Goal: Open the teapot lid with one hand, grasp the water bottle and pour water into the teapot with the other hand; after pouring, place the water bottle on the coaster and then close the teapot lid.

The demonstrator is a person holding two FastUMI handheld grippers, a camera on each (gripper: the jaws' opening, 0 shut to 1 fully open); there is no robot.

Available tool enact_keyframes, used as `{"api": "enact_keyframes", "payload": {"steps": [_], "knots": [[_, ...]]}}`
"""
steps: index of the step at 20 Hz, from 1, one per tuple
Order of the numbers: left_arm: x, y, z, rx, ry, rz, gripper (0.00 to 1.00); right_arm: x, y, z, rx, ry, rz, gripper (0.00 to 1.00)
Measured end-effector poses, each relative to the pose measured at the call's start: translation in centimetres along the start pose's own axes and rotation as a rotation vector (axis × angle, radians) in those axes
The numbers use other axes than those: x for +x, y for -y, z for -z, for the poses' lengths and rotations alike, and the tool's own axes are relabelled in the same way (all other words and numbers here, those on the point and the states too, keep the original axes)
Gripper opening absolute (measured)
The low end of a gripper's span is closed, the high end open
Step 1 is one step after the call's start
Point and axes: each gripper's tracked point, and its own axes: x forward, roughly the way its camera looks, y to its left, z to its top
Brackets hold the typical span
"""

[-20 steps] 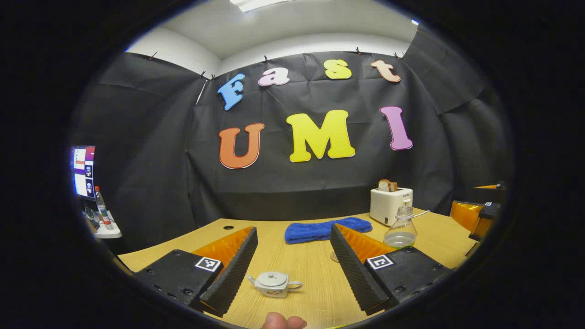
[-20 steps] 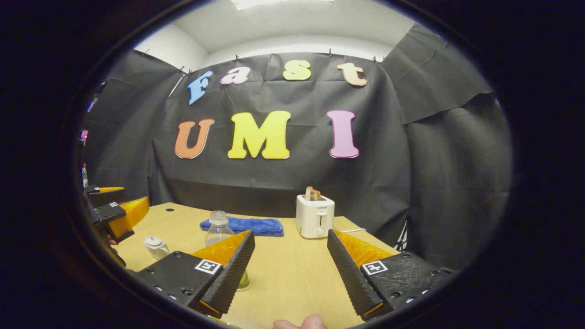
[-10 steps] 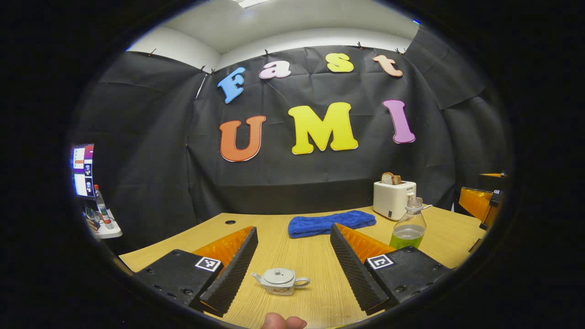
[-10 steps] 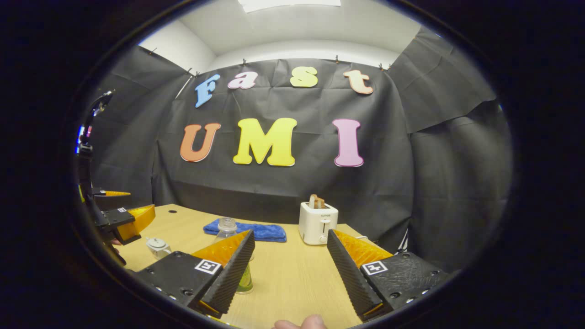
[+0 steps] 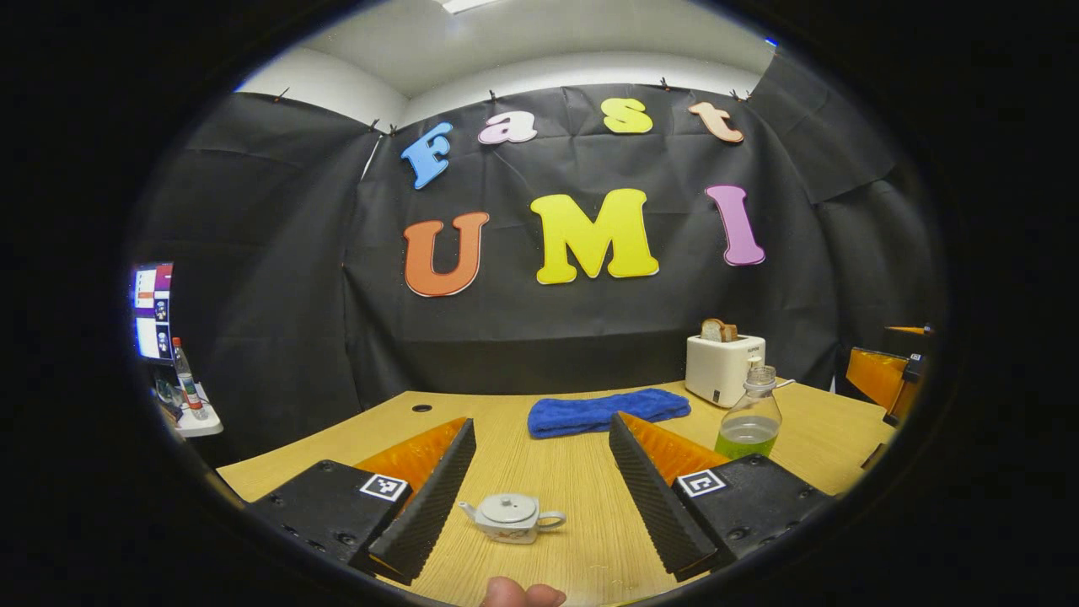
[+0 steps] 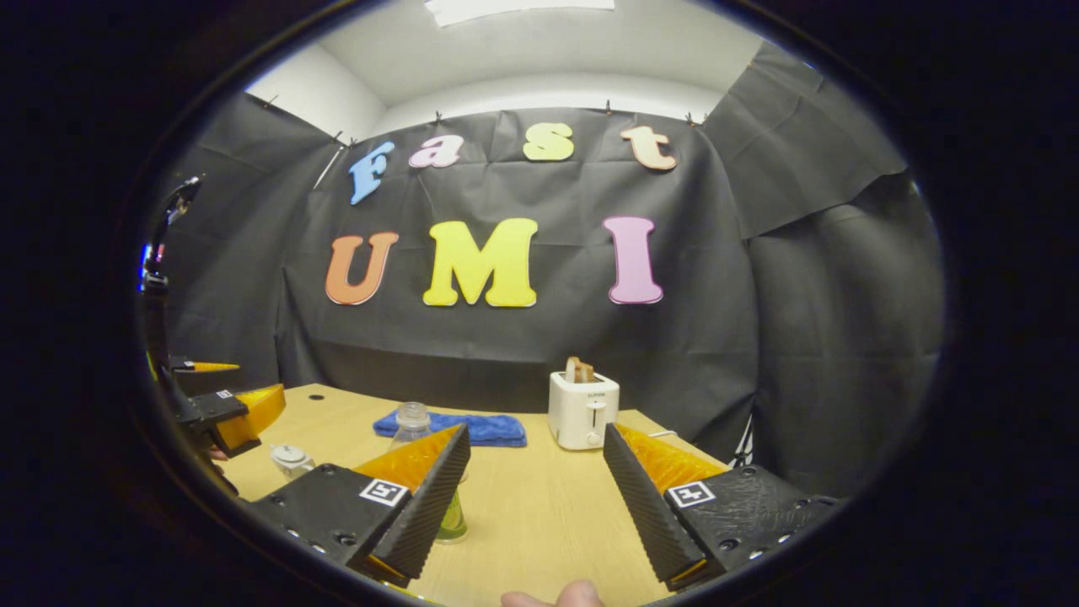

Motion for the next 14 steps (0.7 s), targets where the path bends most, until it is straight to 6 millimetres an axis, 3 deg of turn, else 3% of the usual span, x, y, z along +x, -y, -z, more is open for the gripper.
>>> {"api": "enact_keyframes", "payload": {"steps": [5,9,12,14], "knots": [[-0.1,0.6,0.0,-0.004,0.003,0.011,1.0,0.1,0.7,0.4,0.02,-0.002,0.006,0.95],[-0.8,-0.5,-1.7,-0.005,0.056,-0.034,1.0,0.1,1.0,0.4,0.048,-0.004,-0.011,0.95],[-1.6,-0.8,-0.8,-0.006,0.057,-0.027,1.0,0.0,1.3,0.9,0.051,-0.005,-0.026,0.96],[-2.4,-2.2,0.4,-0.006,0.053,-0.038,1.0,-0.3,1.9,1.4,0.045,-0.006,-0.031,0.96]]}}
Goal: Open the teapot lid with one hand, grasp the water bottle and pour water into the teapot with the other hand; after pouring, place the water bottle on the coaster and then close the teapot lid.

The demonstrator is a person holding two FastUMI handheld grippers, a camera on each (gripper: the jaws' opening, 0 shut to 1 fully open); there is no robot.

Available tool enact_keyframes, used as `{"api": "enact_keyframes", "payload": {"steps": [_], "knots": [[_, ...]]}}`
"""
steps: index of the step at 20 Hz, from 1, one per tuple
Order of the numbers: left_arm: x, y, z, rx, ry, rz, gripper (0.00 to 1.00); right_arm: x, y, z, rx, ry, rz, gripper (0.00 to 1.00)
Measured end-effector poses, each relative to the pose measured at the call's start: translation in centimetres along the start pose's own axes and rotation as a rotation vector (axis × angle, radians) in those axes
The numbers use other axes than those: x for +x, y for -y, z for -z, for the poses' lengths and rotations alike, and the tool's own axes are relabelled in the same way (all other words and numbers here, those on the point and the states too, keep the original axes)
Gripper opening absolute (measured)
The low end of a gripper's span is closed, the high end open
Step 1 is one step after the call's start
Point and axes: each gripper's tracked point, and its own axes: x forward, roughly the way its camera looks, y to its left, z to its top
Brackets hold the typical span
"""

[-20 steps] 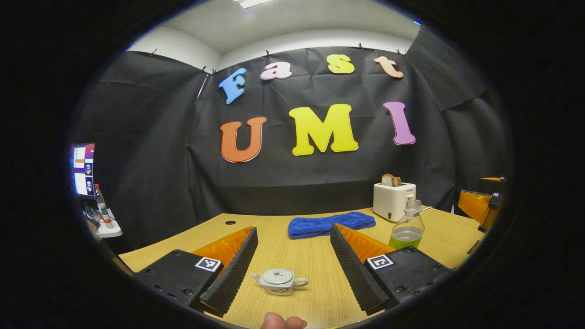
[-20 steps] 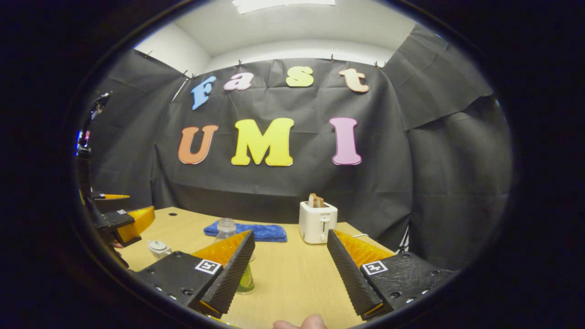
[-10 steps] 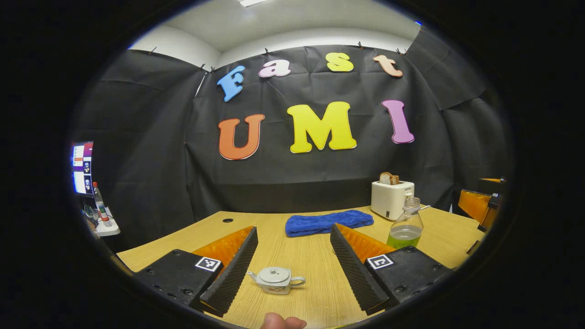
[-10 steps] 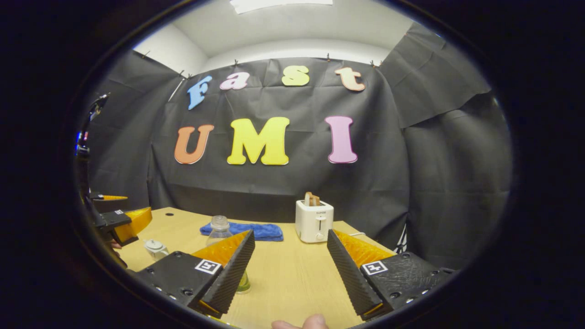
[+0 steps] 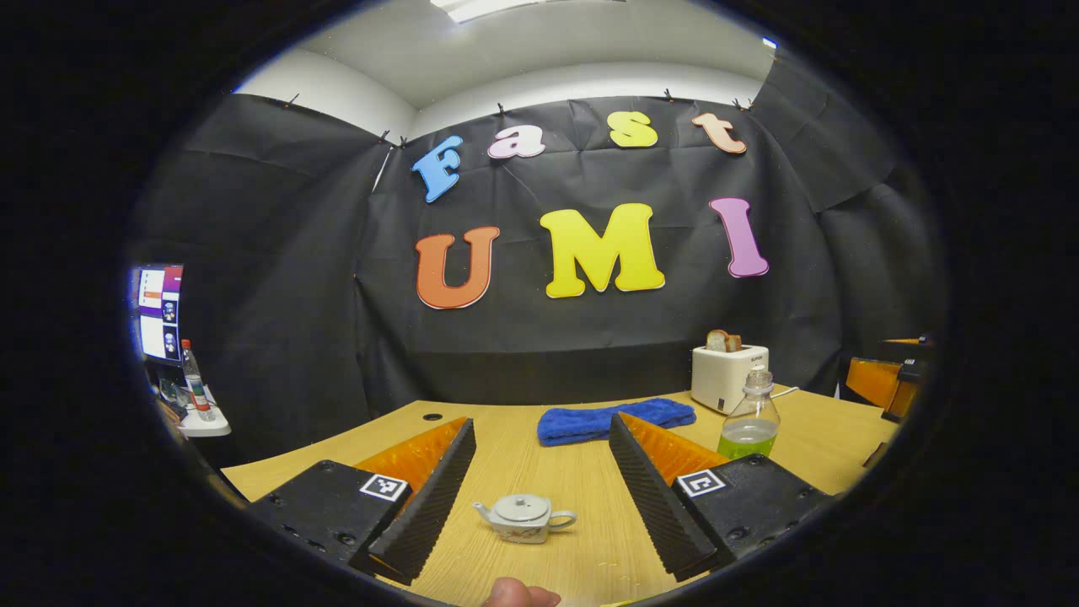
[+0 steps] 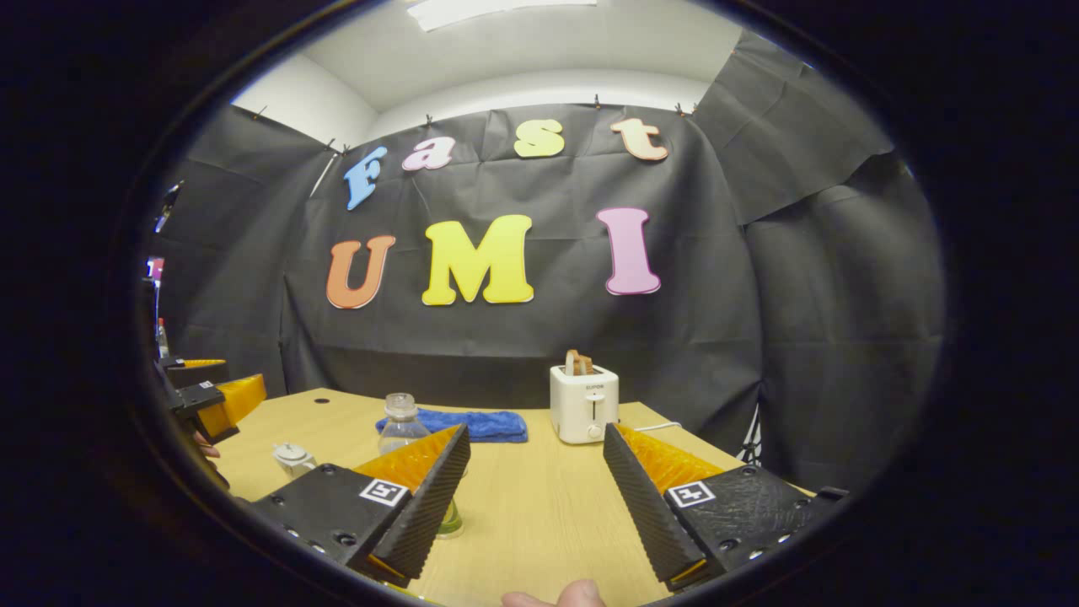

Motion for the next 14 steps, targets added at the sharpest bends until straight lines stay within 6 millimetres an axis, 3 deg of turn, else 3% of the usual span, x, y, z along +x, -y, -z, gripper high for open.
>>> {"api": "enact_keyframes", "payload": {"steps": [3,6,14], "knots": [[-0.7,-1.3,3.2,-0.034,-0.067,-0.01,1.0,0.0,0.8,1.4,0.004,-0.022,-0.015,0.95],[-0.2,-1.1,5.3,-0.033,-0.126,-0.004,1.0,0.3,1.6,2.5,0.005,-0.048,-0.014,0.96],[5.3,-0.2,9.4,0.014,-0.248,0.026,1.0,0.8,3.5,3.2,-0.01,-0.07,0.012,0.96]]}}
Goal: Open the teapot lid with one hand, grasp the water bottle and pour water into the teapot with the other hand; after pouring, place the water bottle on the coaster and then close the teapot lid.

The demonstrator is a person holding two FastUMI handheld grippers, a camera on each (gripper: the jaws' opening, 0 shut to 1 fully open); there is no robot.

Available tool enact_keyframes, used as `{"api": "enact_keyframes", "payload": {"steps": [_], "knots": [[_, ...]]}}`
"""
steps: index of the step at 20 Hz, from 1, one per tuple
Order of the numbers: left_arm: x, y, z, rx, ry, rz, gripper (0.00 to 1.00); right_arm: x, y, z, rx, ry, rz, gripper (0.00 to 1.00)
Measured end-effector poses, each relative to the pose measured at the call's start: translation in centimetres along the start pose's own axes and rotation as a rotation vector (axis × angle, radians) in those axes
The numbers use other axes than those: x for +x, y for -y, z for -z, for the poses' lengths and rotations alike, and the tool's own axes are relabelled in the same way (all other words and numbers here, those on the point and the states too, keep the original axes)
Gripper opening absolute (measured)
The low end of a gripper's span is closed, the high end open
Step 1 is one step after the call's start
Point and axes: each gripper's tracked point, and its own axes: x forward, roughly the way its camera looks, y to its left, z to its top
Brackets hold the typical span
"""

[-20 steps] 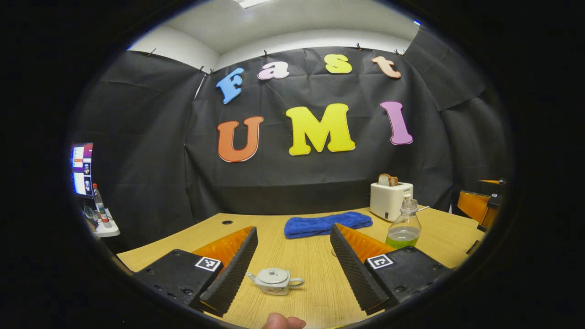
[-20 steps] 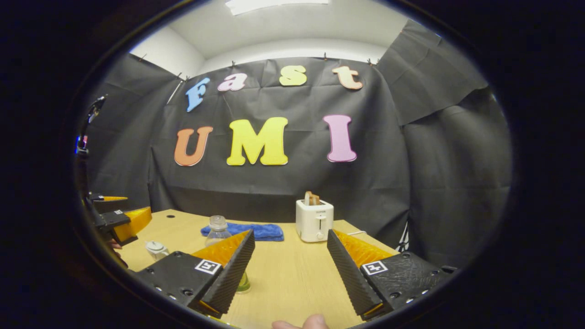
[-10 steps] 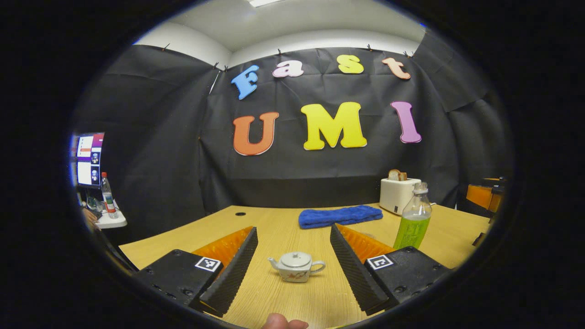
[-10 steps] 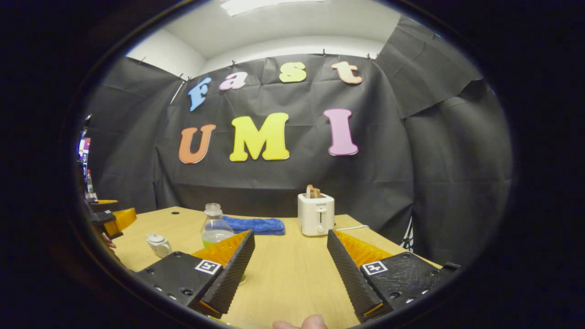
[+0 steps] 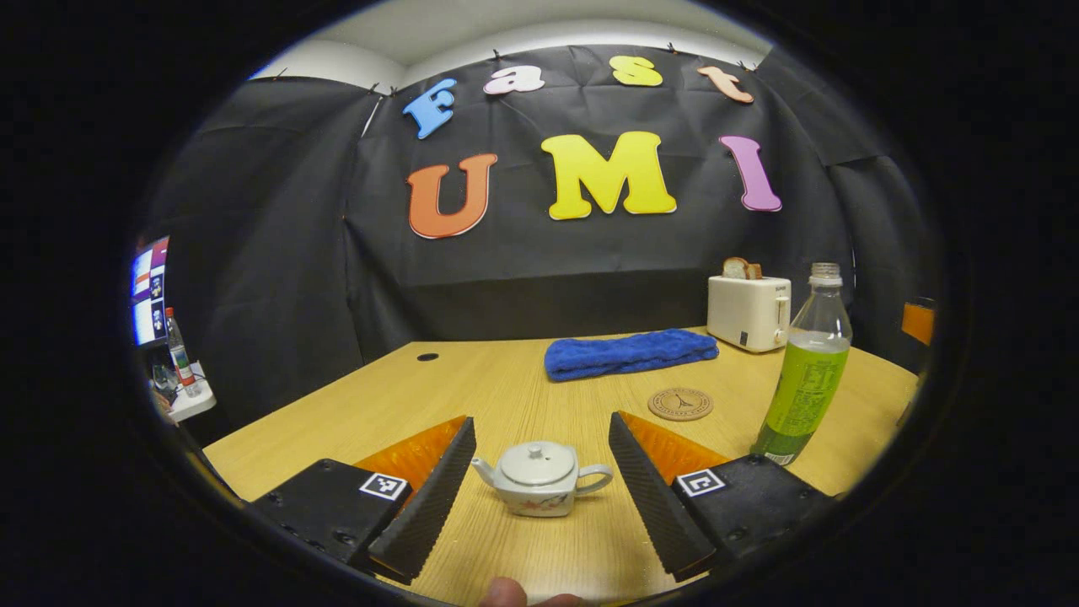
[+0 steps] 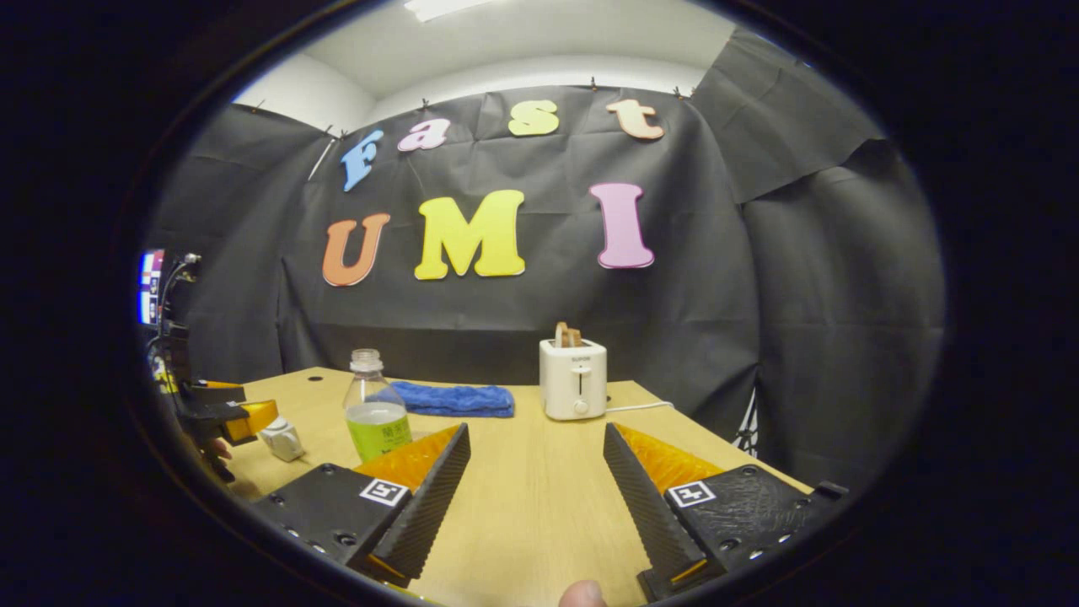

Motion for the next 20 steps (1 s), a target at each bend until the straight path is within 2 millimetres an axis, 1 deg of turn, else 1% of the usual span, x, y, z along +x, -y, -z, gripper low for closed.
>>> {"api": "enact_keyframes", "payload": {"steps": [2,3,4,5,6,7,8,9,10,11,12,13,15,17,20], "knots": [[1.0,-0.4,0.2,0.001,-0.026,-0.01,0.89,0.2,0.8,0.1,0.007,-0.004,0.016,0.95],[1.5,-0.4,0.5,0.002,-0.044,-0.01,0.77,0.3,1.3,0.1,0.013,-0.005,0.026,0.95],[1.9,-0.3,1.0,0.004,-0.067,-0.009,0.72,0.5,1.5,0.1,0.018,-0.006,0.033,0.95],[2.2,-0.1,1.6,0.003,-0.091,-0.005,0.64,0.6,1.7,0.2,0.021,-0.01,0.039,0.96],[2.2,0.1,1.9,0.005,-0.106,0.0,0.61,0.8,1.9,0.4,0.022,-0.014,0.042,0.95],[2.4,0.1,2.0,0.009,-0.112,0.003,0.58,0.9,1.9,0.4,0.023,-0.018,0.042,0.97],[2.4,0.0,1.7,0.013,-0.109,-0.004,0.55,1.0,1.9,0.6,0.022,-0.022,0.039,0.95],[2.4,-0.1,1.6,0.015,-0.106,-0.016,0.49,1.1,1.8,0.7,0.02,-0.025,0.036,0.95],[2.5,-0.3,1.6,0.013,-0.106,-0.027,0.45,1.2,1.7,0.9,0.016,-0.029,0.033,0.98],[2.6,-0.4,1.6,0.016,-0.104,-0.039,0.34,1.3,1.7,1.0,0.012,-0.032,0.031,0.98],[2.9,-0.7,1.7,0.021,-0.105,-0.048,0.28,1.4,1.7,1.1,0.01,-0.036,0.031,0.98],[2.9,-0.7,1.6,0.025,-0.106,-0.049,0.18,1.5,1.7,1.2,0.009,-0.042,0.031,0.97],[3.1,-0.5,1.5,0.034,-0.104,-0.049,0.08,1.6,1.3,1.6,0.01,-0.053,0.019,0.98],[3.0,-0.7,1.1,0.022,-0.087,-0.053,0.04,1.6,0.7,2.0,0.017,-0.062,-0.01,0.98],[2.8,-0.8,-0.3,-0.013,-0.056,-0.044,0.03,1.3,-1.6,1.9,0.047,-0.066,-0.111,0.96]]}}
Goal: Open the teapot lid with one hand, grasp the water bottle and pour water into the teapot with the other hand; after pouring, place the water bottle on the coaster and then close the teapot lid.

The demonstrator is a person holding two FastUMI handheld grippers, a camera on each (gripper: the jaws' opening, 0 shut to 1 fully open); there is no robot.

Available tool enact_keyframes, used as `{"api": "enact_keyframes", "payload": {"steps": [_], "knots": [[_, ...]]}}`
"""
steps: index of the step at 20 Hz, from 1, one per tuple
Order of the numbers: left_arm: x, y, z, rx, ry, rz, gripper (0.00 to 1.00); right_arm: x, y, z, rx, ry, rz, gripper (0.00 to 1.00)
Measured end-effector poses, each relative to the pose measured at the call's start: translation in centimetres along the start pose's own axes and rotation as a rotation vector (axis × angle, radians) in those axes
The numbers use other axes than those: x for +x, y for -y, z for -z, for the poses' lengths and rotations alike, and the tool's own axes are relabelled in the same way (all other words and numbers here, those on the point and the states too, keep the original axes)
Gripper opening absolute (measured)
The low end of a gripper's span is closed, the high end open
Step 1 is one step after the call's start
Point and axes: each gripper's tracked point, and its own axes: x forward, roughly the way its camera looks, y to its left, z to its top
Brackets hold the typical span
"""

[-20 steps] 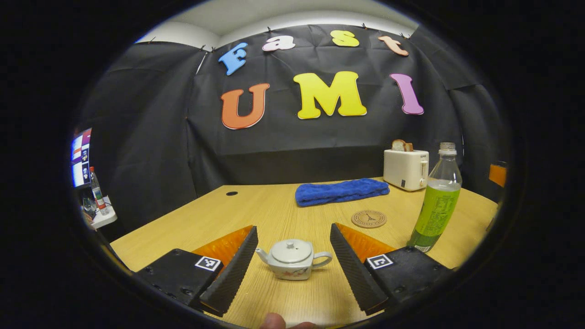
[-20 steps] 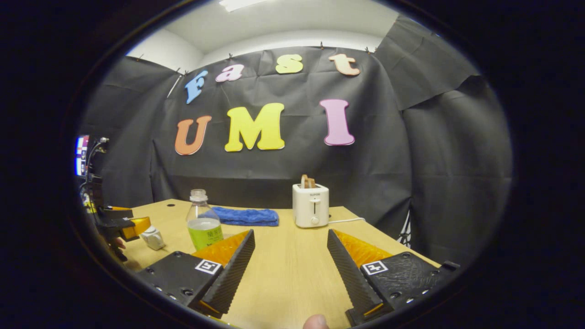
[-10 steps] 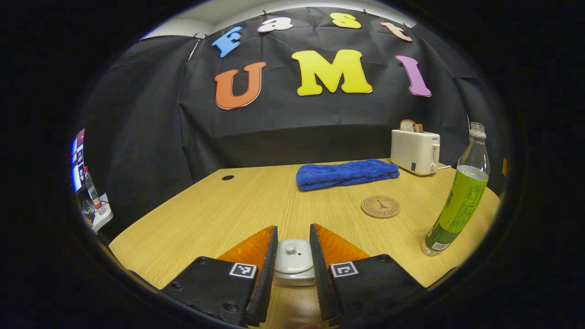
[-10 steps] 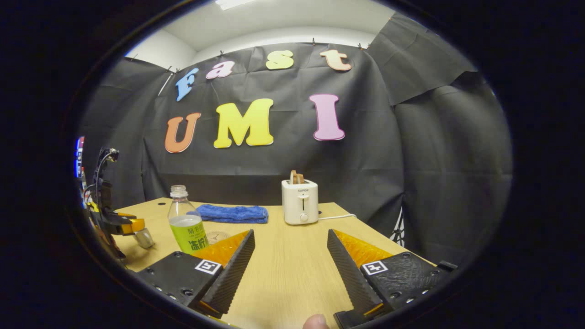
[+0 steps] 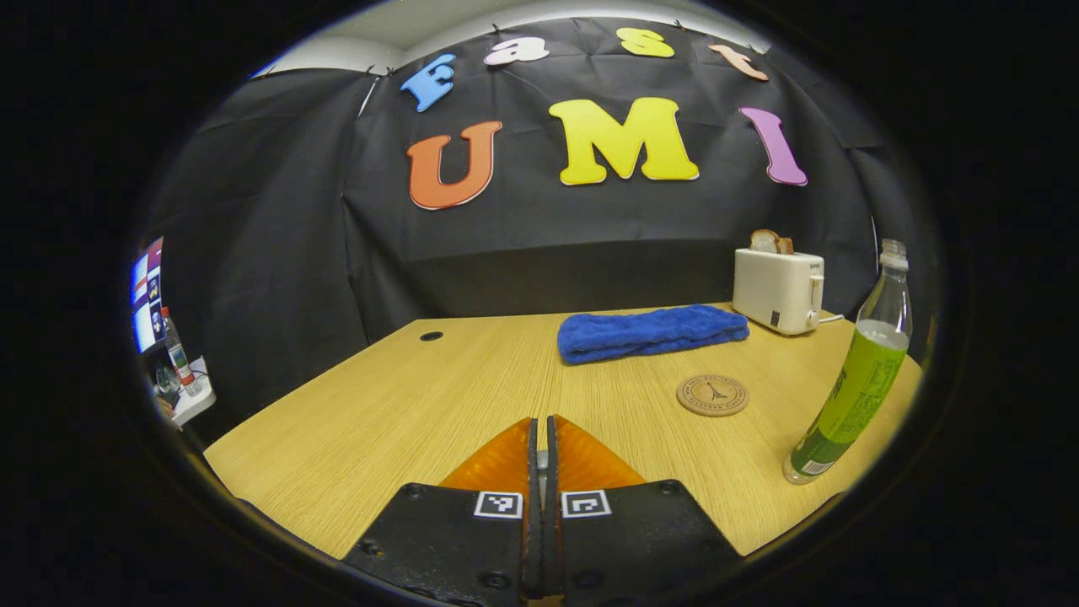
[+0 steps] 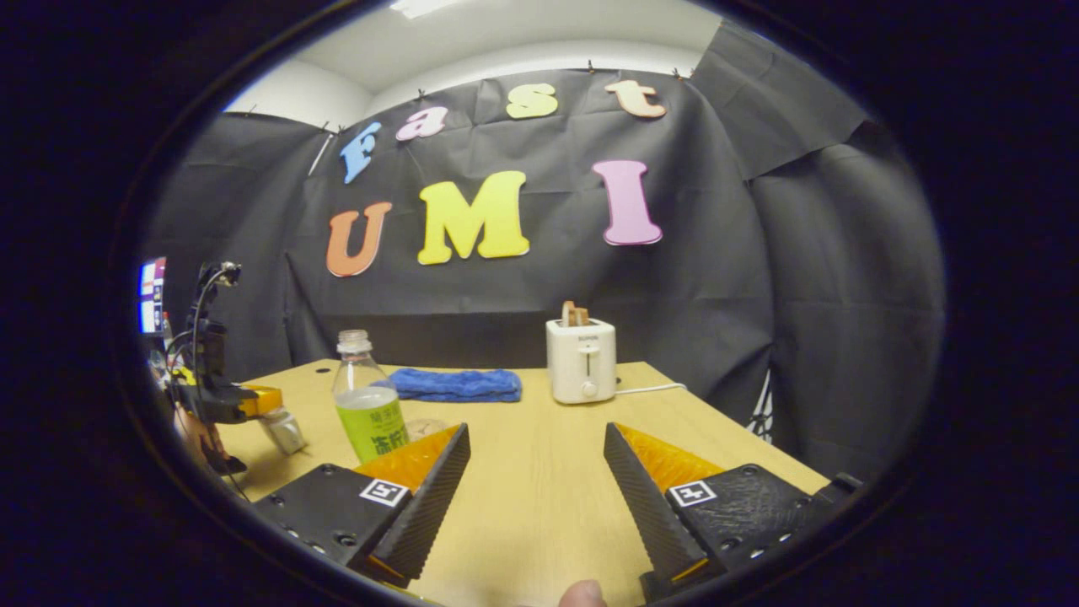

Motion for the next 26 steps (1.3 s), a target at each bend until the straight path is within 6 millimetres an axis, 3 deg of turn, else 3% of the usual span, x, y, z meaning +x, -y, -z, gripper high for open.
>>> {"api": "enact_keyframes", "payload": {"steps": [5,8,12,19,24,26], "knots": [[-1.9,-0.4,-2.7,-0.018,0.075,0.023,0.03,-0.4,-4.8,0.9,-0.027,-0.03,-0.164,0.96],[-3.1,-0.9,-3.1,-0.026,0.102,0.022,0.02,-0.6,-7.4,2.0,-0.063,-0.052,-0.221,0.96],[-4.6,-1.4,-3.0,-0.056,0.117,0.035,0.03,0.9,-10.4,3.6,-0.084,-0.093,-0.244,0.96],[-5.9,-2.4,-3.2,-0.075,0.14,0.069,0.03,5.6,-12.7,4.4,-0.128,-0.135,-0.19,0.96],[-6.3,-2.6,-3.3,-0.072,0.14,0.094,0.03,6.8,-13.4,4.3,-0.115,-0.123,-0.148,0.97],[-6.1,-2.5,-2.9,-0.078,0.128,0.103,0.03,6.9,-13.7,3.8,-0.118,-0.108,-0.139,0.9]]}}
